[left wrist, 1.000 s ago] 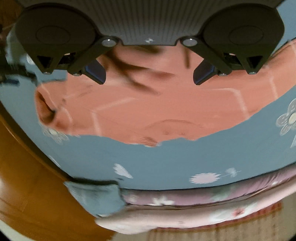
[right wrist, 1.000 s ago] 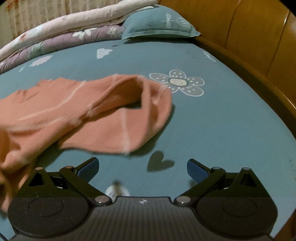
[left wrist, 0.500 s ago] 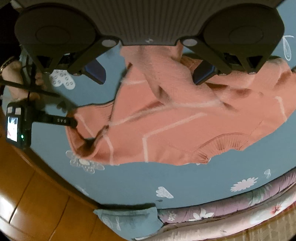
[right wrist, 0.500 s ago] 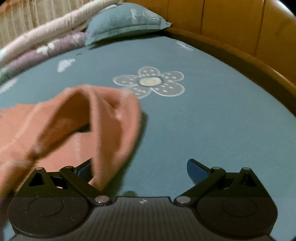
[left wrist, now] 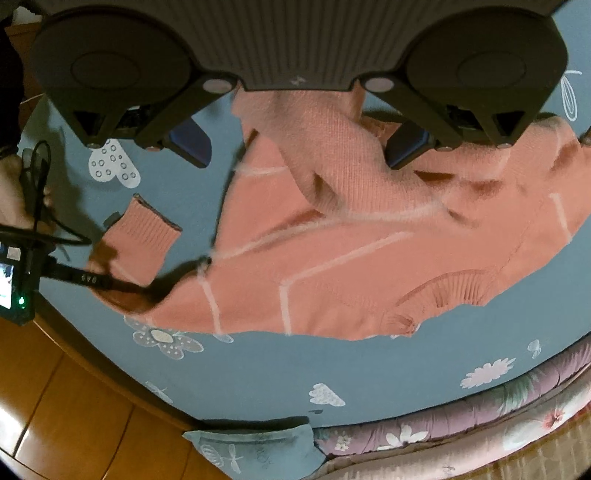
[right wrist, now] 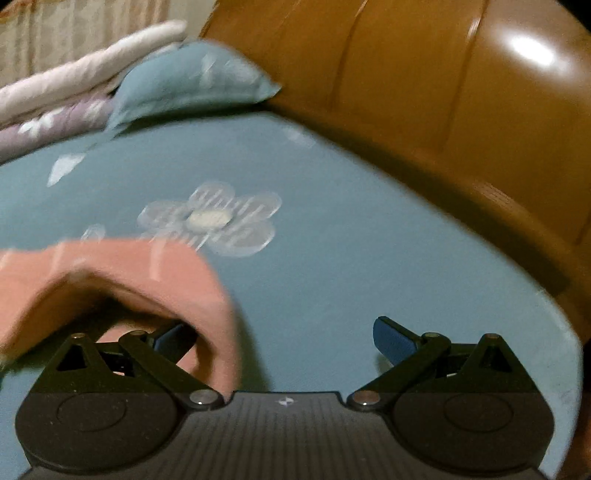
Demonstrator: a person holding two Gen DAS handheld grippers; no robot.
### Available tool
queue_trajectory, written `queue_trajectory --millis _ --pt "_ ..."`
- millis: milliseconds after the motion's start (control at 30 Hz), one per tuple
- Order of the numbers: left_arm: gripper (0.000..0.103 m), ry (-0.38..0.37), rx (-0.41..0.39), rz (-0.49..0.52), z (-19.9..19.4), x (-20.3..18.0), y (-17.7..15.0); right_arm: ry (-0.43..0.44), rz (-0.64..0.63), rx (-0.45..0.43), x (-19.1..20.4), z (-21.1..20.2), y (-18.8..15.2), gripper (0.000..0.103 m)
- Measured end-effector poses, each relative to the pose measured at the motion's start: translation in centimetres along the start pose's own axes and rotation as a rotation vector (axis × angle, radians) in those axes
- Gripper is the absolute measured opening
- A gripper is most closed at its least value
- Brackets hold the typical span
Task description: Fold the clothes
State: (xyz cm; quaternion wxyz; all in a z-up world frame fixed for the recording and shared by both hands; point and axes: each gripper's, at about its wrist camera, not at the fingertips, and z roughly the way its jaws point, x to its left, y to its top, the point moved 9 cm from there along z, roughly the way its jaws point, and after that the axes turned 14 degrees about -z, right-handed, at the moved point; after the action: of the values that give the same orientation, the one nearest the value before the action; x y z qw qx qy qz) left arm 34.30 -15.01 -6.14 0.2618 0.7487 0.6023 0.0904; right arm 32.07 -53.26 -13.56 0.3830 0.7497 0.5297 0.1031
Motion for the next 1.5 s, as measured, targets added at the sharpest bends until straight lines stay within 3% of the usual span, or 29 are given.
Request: queue_trajectory --millis 100,267,400,533,733,800,967,1133,1300,1500 --pt "0.100 0.002 0.003 -0.004 0.1 0.0 0.0 0.018 0.025 0.045 0.2 1.1 -1.0 0.103" --pt "0.100 0.002 0.007 -0.014 0.1 0.1 0.1 -0.094 0.059 0.028 -3.4 1.2 0.2 0.103" --pt "0.100 0.006 0.007 -0.016 0.2 0.1 0.1 -0.133 0.025 -0.044 -4.1 0.2 2.4 0.103" --pt "0.100 0.004 0.004 -0.022 0.0 0.2 0.0 -0.150 0.008 -0.178 -2.9 -1.7 5.0 0.103" --pt "0.100 0.011 0.004 -0.037 -0.3 0.8 -0.3 0.035 0.033 -0.351 1.1 -4.5 8.0 0.103" --pt "0.100 0.013 0.004 -0.044 -0.4 1.0 -0.4 0.123 0.018 -0.372 3.2 -4.9 8.6 0.103" --pt "0.100 0.013 0.008 -0.055 -0.5 1.5 -0.9 0.291 0.014 -0.345 7.2 -5.5 8.2 0.103" --pt "0.100 0.011 0.031 -0.056 -0.1 1.6 -1.5 0.395 0.135 -0.247 7.3 -6.5 3.9 0.103" --pt "0.100 0.001 0.043 -0.040 0.4 1.1 -1.7 0.392 0.243 -0.148 6.0 -4.6 0.5 0.103" --pt "0.100 -0.002 0.053 -0.020 0.5 0.3 -2.3 0.404 0.411 -0.179 3.2 -1.7 1.7 0.103"
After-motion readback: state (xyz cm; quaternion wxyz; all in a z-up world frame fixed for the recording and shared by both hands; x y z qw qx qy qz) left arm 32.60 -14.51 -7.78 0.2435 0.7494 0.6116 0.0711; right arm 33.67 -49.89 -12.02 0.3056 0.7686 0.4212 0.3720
